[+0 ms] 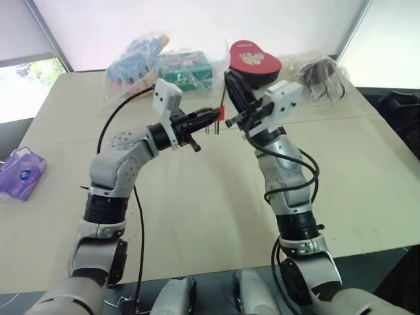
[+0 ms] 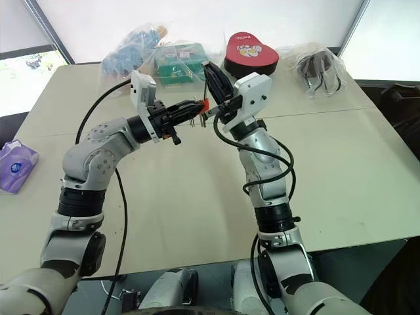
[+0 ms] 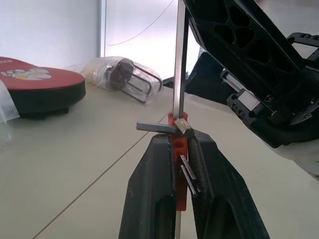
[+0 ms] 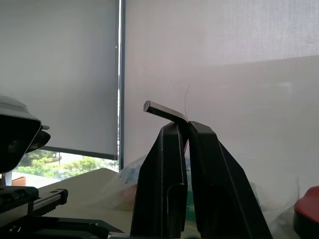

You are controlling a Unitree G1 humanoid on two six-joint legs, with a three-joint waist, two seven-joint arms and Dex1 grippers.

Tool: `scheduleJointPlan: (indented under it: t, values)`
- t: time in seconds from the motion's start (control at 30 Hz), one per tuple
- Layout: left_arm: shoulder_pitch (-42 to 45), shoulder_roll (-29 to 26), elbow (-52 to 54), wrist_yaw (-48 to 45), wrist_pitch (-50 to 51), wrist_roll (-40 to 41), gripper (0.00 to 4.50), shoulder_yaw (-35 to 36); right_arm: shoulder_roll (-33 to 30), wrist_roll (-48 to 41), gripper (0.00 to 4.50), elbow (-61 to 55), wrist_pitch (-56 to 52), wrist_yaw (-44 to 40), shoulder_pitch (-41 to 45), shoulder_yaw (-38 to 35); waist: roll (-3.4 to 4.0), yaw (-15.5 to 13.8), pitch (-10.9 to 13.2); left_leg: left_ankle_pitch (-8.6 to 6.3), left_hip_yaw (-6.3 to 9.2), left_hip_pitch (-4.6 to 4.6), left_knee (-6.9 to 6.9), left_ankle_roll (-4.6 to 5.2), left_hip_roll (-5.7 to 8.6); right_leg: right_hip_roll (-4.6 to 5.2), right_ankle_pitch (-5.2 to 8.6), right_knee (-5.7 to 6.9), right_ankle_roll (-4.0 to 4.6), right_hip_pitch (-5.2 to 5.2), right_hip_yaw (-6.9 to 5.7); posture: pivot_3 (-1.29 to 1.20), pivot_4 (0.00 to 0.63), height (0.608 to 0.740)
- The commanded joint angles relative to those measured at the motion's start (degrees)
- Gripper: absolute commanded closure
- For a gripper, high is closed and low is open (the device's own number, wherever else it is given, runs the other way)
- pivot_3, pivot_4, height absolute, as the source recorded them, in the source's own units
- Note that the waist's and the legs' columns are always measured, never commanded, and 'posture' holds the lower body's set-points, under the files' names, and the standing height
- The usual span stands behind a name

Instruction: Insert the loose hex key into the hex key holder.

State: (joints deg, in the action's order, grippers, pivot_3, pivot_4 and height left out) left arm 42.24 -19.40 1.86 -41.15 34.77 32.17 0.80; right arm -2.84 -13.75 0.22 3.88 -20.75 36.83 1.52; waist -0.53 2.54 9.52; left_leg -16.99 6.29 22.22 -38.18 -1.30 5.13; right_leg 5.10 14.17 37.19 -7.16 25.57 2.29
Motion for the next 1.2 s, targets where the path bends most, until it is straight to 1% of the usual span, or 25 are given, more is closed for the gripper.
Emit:
scheduleJointPlan:
  t: [0.03, 0.4, 0.47, 0.5, 0.57, 0.63, 0.8, 0.9, 0.97, 1.07, 1.2]
  values:
    - [1.5, -0.3, 1.4, -0.3, -1.0, 0.3, 4.43, 1.0, -0.7, 0.7, 4.47, -0.5, 1.2, -0.2, 0.0, -0.2, 0.00, 0.0, 0.0, 0.00, 0.00, 0.00, 0.00, 0.00, 0.00, 0.00, 0.00, 0.00, 0.00, 0.00, 0.00, 0.00, 0.150, 0.740]
    - [1.5, -0.2, 1.4, -0.3, -1.1, 0.2, 4.43, 1.1, -1.9, 1.5, 4.47, 0.4, 1.5, -1.7, -0.4, 0.3, 0.00, 0.0, 0.0, 0.00, 0.00, 0.00, 0.00, 0.00, 0.00, 0.00, 0.00, 0.00, 0.00, 0.00, 0.00, 0.00, 0.150, 0.740]
    - [1.5, -0.2, 1.4, -0.3, -1.1, 0.2, 4.43, 1.1, -1.9, 1.4, 3.78, -0.3, 0.8, -2.1, -1.1, 0.7, -0.01, 0.0, 0.0, 0.00, 0.00, 0.00, 0.00, 0.00, 0.00, 0.00, 0.00, 0.00, 0.00, 0.00, 0.00, 0.00, 0.150, 0.740]
    - [1.5, -0.1, 1.4, -0.3, -1.0, 0.2, 4.43, 1.1, -1.9, 1.5, 3.55, -0.8, 0.7, -2.0, -1.7, 0.8, -0.01, 0.0, 0.0, 0.00, 0.01, 0.00, 0.00, 0.00, 0.00, 0.00, 0.00, 0.00, 0.00, -0.01, 0.00, 0.00, 0.150, 0.740]
    - [1.4, -0.1, 1.4, -0.3, -1.1, 0.2, 4.43, 1.1, -2.0, 1.6, 2.53, -2.0, 0.2, -2.0, -2.9, 1.1, -0.01, 0.0, 0.0, 0.00, 0.01, 0.00, 0.00, 0.00, 0.00, 0.00, 0.00, 0.00, 0.00, -0.01, 0.00, 0.00, 0.150, 0.740]
    - [1.3, 0.2, 1.6, -0.1, -1.0, 0.2, 4.43, 1.1, -2.8, 1.2, 1.70, -4.8, -0.9, -2.4, -5.5, 1.0, 0.00, -0.1, 0.0, 0.00, 0.00, 0.00, 0.00, 0.00, 0.00, 0.00, 0.00, 0.00, 0.00, -0.01, 0.00, 0.00, 0.150, 0.740]
    - [0.4, 1.0, 2.1, 0.3, -0.8, 0.3, 4.43, 0.7, -7.1, -2.7, 1.70, -17.7, -7.4, -3.7, -15.7, -0.5, 0.00, -0.3, 0.0, 0.00, 0.02, 0.00, 0.00, 0.00, 0.02, 0.01, 0.00, -0.02, 0.00, -0.02, 0.00, 0.00, 0.150, 0.740]
    - [-0.1, 1.9, 2.1, 0.4, -0.4, 0.4, 4.43, 0.1, -11.7, -8.4, 1.70, -27.0, -14.6, -4.8, -24.3, -3.3, -0.01, -0.7, 0.0, 0.00, 0.03, 0.00, -0.02, 0.01, 0.02, 0.01, 0.00, -0.04, 0.00, -0.06, 0.00, 0.00, 0.150, 0.740]
    - [-0.4, 2.7, 1.8, 0.4, 0.0, 0.5, 4.43, -0.3, -14.8, -11.3, 1.70, -31.0, -17.8, -5.6, -28.5, -5.5, 0.00, -1.1, 0.0, 0.00, 0.00, 0.00, -0.03, 0.01, 0.02, 0.00, 0.00, -0.07, 0.00, -0.08, 0.02, 0.00, 0.150, 0.740]
    - [-0.5, 4.5, 0.5, 0.2, 0.7, 0.9, 4.43, -0.9, -19.0, -15.5, 1.70, -34.7, -22.2, -6.0, -31.0, -9.5, 0.01, -1.6, 0.0, -0.01, -0.08, -0.04, -0.04, 0.02, 0.00, -0.02, 0.00, -0.10, 0.00, -0.12, 0.06, 0.00, 0.150, 0.740]
    - [-1.0, 9.2, -3.0, 0.4, 3.6, 2.5, 4.43, -2.1, -23.1, -17.5, 1.70, -35.3, -24.9, -5.0, -30.3, -14.5, -0.02, -2.0, 0.0, -0.01, -0.09, -0.09, -0.08, 0.04, 0.02, -0.02, 0.00, -0.13, 0.00, -0.21, 0.07, 0.00, 0.150, 0.740]
